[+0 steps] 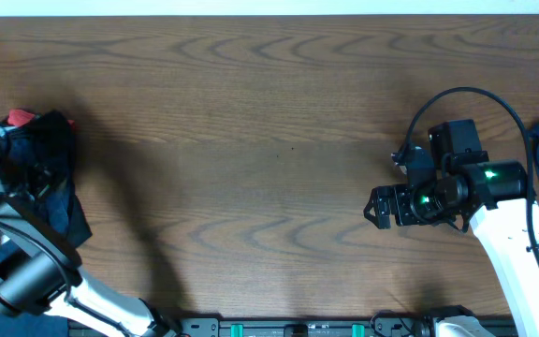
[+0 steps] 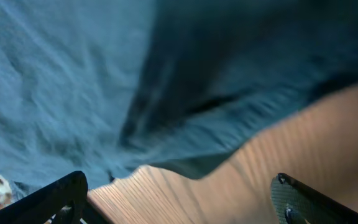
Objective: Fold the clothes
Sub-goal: 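Reach the left gripper to the clothes pile at the left edge, then grasp the dark blue shorts with the left gripper and lift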
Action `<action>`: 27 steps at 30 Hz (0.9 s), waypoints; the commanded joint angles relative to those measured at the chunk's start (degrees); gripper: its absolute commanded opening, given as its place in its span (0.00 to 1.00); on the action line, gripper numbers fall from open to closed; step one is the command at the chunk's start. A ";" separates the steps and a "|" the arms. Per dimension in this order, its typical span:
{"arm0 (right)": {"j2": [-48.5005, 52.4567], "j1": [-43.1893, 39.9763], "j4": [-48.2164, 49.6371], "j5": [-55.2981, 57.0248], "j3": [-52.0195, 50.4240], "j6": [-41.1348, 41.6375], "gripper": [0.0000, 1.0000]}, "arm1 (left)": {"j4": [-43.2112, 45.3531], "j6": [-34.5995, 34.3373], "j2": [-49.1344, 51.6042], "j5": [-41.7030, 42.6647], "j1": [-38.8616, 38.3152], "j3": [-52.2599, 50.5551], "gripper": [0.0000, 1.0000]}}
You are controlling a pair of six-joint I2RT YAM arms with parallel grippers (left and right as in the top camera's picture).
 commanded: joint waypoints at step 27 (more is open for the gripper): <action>-0.61 0.57 -0.94 -0.61 1.14 -0.98 0.99 | 4.35 1.01 5.86 -1.18 2.10 0.92 0.81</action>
